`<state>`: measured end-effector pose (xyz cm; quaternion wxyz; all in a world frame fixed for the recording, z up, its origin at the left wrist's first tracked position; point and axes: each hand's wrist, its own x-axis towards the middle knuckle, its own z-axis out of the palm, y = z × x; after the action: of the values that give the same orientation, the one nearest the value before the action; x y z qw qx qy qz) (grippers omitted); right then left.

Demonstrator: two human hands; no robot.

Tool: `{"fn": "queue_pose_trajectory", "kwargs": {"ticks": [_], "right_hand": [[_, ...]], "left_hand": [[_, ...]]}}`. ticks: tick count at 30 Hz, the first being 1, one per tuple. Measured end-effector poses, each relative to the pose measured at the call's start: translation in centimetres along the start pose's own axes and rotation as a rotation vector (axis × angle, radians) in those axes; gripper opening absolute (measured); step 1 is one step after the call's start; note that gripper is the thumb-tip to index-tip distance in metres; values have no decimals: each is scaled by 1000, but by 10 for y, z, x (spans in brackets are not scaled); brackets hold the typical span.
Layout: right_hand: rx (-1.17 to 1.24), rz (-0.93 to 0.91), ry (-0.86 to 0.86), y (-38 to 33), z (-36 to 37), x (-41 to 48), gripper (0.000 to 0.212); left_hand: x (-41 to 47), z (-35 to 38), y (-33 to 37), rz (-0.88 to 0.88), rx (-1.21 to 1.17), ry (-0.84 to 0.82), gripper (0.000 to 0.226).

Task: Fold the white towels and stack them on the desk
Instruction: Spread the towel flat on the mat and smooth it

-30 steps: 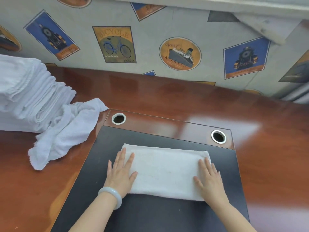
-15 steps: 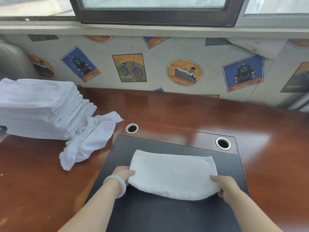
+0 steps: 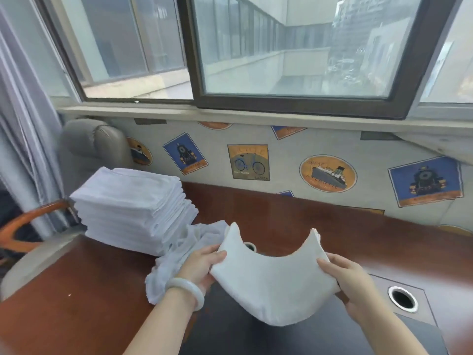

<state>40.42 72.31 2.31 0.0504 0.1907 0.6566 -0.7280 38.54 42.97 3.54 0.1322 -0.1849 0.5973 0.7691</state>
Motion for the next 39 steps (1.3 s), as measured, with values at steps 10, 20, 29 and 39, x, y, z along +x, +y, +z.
{"fn": "queue_pose_trajectory", "kwargs": {"ticks": [10, 20, 29, 39], "right_hand": [[179, -147, -69, -90, 215, 22, 20], [246, -137, -59, -104, 412, 59, 21], [232, -70, 65, -113, 500, 114, 14], [-293, 113, 286, -17, 488, 189, 34]], "left_hand": [[70, -168, 161, 192, -32, -96, 29], [126, -336, 274, 173, -18, -113, 25], [198, -447, 350, 159, 120, -7, 20], [274, -507, 276, 39, 572, 204, 20]]}}
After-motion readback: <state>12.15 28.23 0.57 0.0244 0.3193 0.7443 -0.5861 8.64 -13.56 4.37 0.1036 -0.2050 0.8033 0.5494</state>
